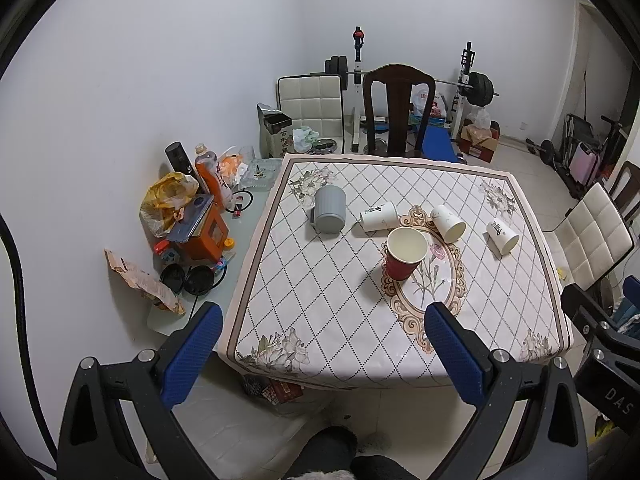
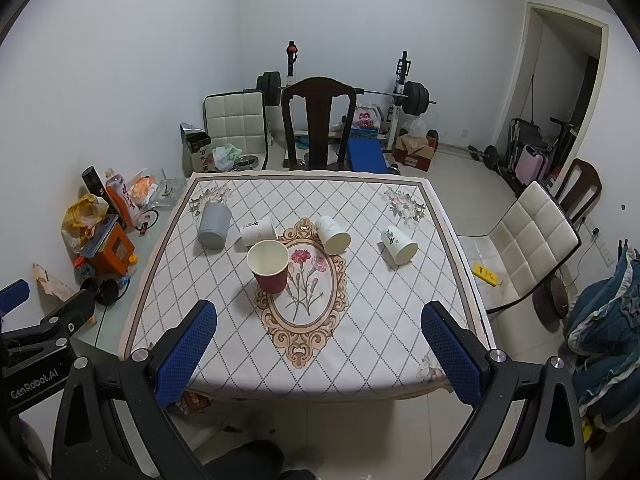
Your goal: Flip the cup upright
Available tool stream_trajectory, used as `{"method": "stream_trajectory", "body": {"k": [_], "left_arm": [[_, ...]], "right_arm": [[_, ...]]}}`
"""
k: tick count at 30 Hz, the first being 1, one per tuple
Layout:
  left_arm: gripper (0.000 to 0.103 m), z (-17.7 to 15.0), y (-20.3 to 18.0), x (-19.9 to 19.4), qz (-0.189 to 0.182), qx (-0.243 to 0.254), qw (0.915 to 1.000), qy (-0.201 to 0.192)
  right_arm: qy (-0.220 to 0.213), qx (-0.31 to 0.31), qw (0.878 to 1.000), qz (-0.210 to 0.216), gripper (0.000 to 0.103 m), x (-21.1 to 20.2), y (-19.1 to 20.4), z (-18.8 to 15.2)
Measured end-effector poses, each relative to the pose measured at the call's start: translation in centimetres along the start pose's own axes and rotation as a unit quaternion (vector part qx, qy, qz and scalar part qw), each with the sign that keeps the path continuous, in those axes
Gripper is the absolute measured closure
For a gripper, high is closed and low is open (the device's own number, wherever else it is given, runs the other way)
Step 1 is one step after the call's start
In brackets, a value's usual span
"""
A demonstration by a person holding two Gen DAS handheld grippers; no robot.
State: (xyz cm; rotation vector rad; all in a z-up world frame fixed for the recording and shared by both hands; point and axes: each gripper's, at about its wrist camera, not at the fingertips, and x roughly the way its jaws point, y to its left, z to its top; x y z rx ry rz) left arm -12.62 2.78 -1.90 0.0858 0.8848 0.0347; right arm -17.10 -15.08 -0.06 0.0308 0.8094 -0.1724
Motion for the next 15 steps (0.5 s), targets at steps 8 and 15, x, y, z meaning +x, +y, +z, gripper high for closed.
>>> {"method": "stream_trajectory", "body": {"k": [8,15], "left_arm": [[0.0,0.09,-0.07,0.0,-0.003,0.003,1.0,-0.004],[0.0,0.02,0.13,-0.16,-0.008,0.01,0.9999,-0.007]], "right_arm": [[0.002,0.0,1.0,0.001,0.0,0.05,-0.05,-0.17],[0.002,-0.001,1.0,0.001,0.0,0.06,-0.16,-0.15]]}}
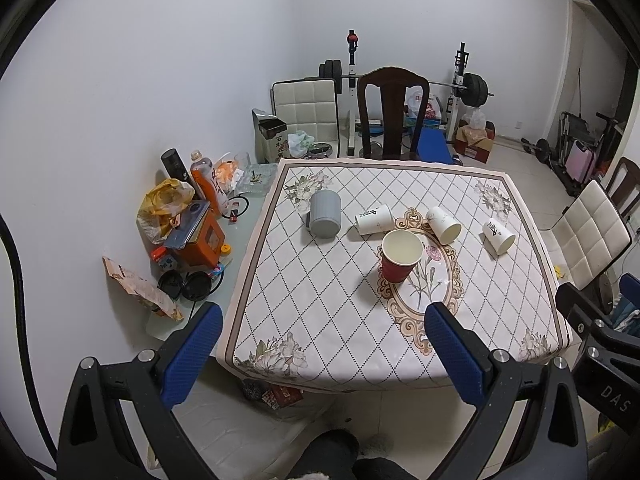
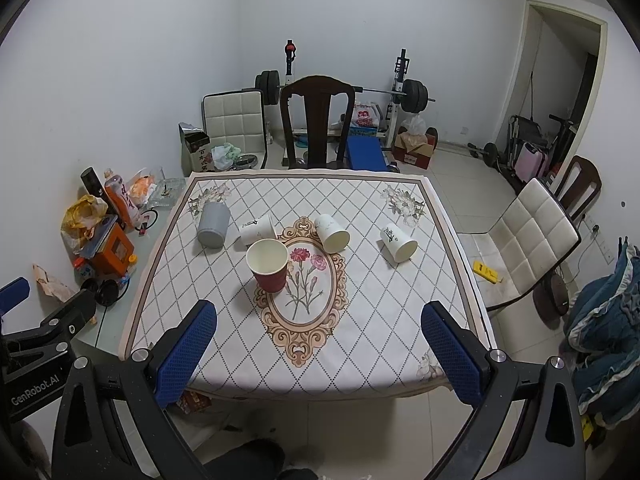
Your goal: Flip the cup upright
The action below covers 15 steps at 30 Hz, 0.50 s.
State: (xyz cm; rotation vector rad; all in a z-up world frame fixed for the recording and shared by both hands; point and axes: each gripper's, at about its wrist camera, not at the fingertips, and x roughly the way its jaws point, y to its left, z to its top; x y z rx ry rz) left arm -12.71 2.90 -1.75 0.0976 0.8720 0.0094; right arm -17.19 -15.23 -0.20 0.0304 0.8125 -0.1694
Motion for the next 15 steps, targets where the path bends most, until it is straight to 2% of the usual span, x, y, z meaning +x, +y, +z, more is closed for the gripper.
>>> {"method": "stream_trajectory", "body": {"k": [15], "left_arm": [[0.0,-0.05,0.01,-0.08,-0.001,0.001,1.0,-0.002]], "right_arm": [[0.001,-0.001,1.0,0.001,0.0,-0.05,-0.1,0.06]]}}
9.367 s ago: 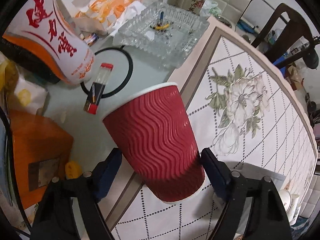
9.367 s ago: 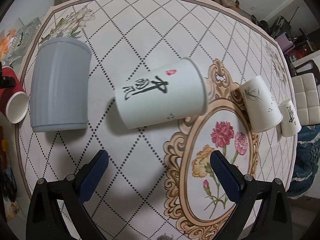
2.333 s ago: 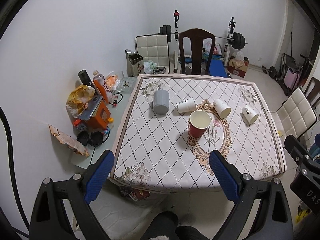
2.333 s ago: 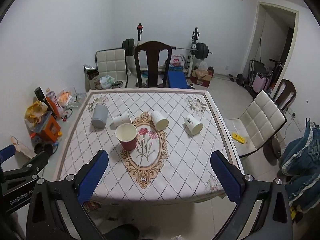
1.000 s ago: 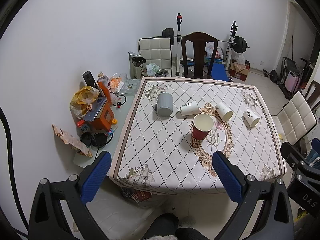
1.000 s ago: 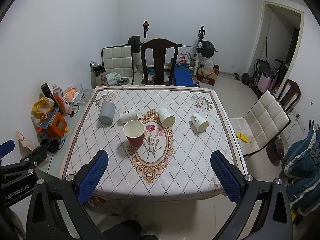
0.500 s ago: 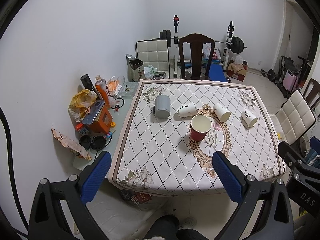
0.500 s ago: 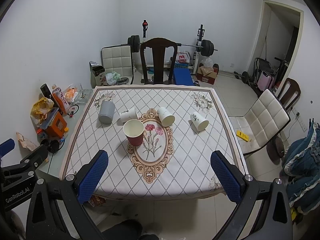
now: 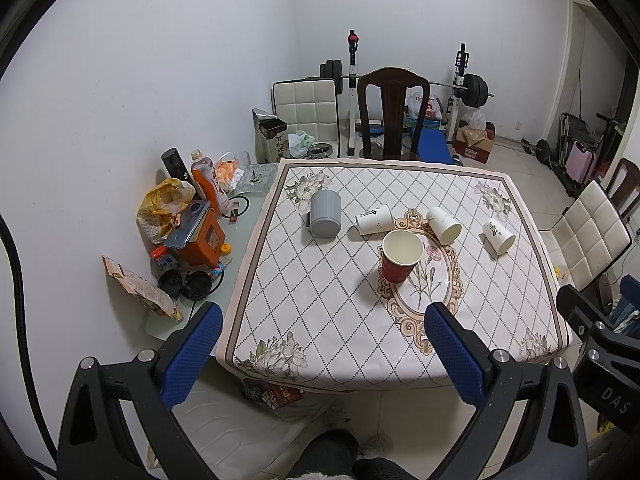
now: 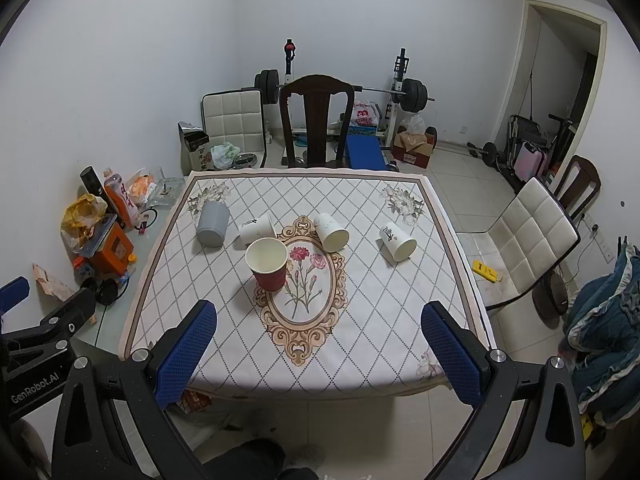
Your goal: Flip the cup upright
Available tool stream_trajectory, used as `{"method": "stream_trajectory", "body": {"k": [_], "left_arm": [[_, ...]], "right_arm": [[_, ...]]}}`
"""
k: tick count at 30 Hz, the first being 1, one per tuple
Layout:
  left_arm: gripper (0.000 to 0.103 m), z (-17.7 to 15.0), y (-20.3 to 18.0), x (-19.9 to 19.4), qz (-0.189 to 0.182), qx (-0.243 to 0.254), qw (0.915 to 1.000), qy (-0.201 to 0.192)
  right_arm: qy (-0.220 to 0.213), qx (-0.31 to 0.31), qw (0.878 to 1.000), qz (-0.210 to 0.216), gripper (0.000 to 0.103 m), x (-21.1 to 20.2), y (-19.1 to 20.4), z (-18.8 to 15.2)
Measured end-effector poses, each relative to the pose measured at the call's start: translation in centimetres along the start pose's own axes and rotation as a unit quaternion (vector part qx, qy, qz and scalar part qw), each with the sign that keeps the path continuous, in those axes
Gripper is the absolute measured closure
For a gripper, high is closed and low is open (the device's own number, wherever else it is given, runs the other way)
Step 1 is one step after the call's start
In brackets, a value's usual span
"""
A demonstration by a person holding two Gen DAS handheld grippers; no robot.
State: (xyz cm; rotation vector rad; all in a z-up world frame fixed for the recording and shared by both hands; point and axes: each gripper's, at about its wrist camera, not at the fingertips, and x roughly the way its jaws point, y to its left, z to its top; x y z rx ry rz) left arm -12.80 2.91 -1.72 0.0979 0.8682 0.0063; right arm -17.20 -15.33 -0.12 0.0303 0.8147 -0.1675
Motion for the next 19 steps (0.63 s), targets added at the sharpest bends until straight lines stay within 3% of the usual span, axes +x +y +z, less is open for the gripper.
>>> {"method": "stream_trajectory", "body": {"k": [19], "left_arm": [[0.0,-0.28,0.1,-0.25,-0.007,0.001,1.0,-0.001]], "right_arm": [[0.001,0.002,1.0,-0.002,0.0,-0.08,0.0,-0.21]]}}
